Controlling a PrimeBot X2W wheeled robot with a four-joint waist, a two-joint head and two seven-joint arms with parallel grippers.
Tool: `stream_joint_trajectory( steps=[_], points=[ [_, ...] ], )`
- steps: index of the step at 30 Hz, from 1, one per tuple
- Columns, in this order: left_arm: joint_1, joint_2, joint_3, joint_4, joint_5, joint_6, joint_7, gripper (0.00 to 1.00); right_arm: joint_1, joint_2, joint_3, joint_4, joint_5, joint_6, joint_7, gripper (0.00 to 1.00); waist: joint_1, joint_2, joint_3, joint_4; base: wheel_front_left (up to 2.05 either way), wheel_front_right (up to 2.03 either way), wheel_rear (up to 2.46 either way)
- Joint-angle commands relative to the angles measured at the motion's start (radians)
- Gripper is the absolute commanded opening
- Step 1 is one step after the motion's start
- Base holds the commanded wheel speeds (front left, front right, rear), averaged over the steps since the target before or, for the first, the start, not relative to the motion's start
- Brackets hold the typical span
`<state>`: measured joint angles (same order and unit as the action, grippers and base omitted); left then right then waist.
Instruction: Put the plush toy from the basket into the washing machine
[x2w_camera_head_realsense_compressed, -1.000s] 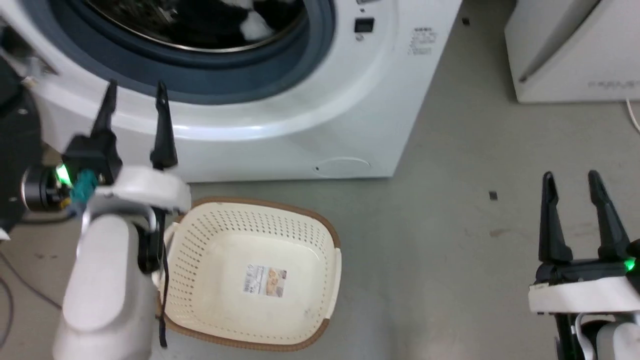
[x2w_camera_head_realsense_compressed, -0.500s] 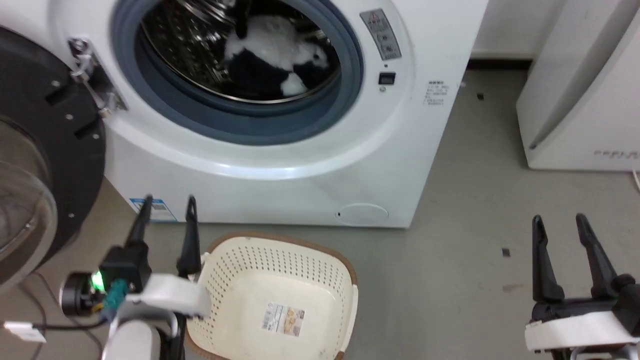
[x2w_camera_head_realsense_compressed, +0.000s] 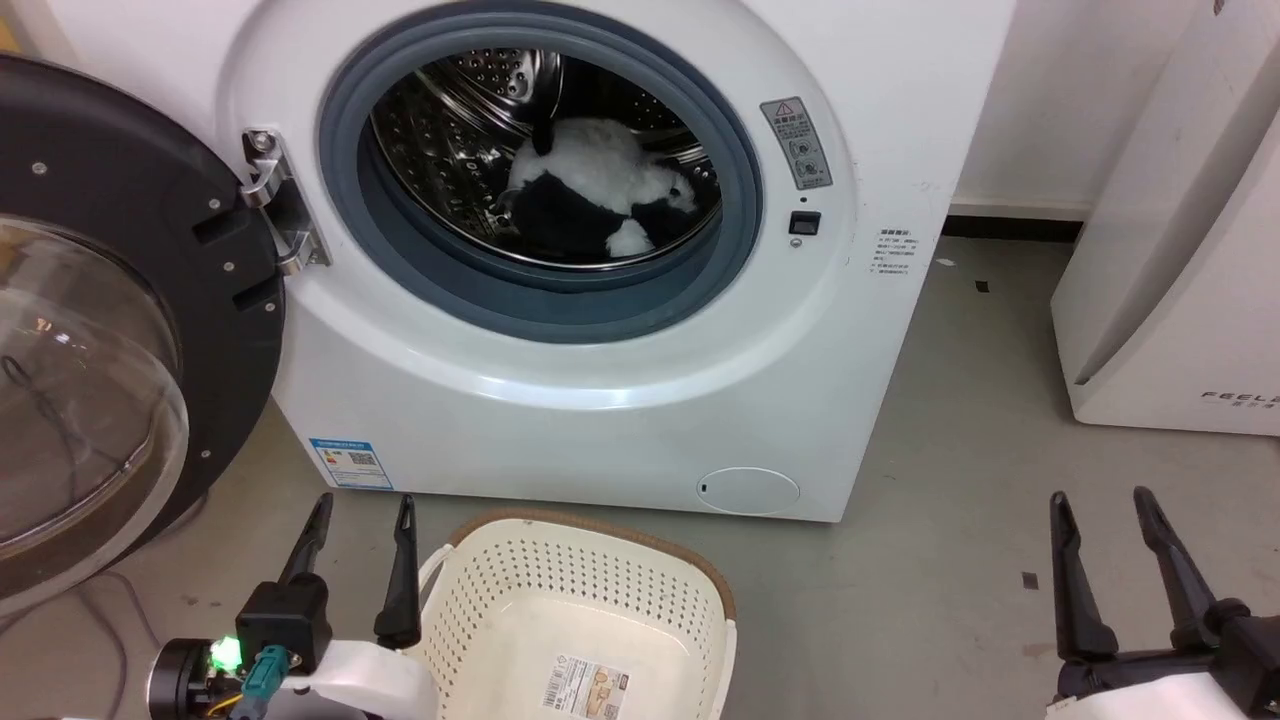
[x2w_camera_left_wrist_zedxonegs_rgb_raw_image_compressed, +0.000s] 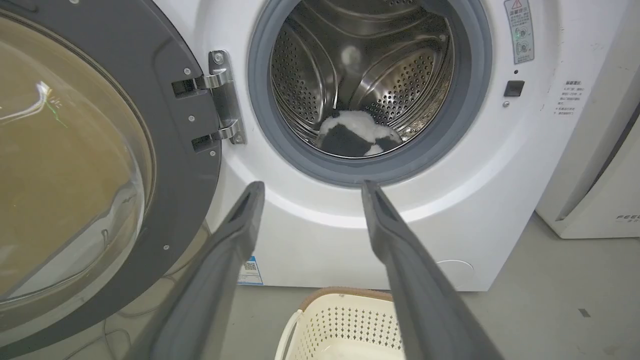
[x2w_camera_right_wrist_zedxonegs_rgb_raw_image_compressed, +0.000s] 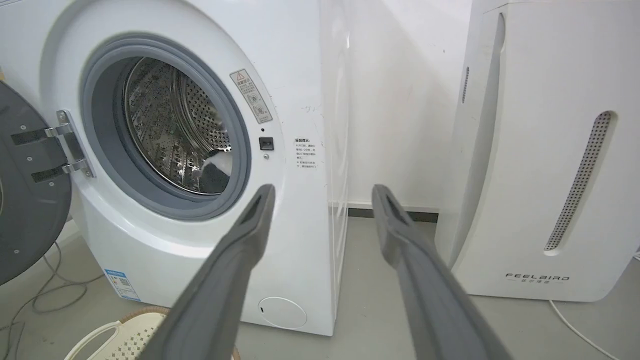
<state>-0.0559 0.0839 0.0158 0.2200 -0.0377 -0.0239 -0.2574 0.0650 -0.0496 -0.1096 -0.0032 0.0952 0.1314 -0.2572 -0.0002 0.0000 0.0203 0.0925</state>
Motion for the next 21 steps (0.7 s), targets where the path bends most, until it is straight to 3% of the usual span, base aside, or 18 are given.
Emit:
stream_joint_trajectory(
  steps=[1,2,21],
  points=[
    [0.01,-0.001,-0.003,0.003,0.007,-0.005,-0.004,1.0,0.01,-0.001,-0.001,0.007,0.004,-0.001,-0.005,1.0,0.0002,0.0,-0.001,-0.002,0.0,0.0,0.0],
    [0.0,0.0,-0.002,0.002,0.002,-0.003,0.0,0.0,0.0,0.0,0.0,0.005,0.001,0.0,0.0,0.0,0.0002,0.0,-0.002,-0.002,0.0,0.0,0.0],
    [0.007,-0.005,-0.003,-0.025,0.005,0.001,0.033,0.0,-0.009,0.0,0.013,0.005,-0.011,0.0,0.031,0.0,0.0002,0.0,-0.004,-0.013,0.0,0.0,0.0]
  ],
)
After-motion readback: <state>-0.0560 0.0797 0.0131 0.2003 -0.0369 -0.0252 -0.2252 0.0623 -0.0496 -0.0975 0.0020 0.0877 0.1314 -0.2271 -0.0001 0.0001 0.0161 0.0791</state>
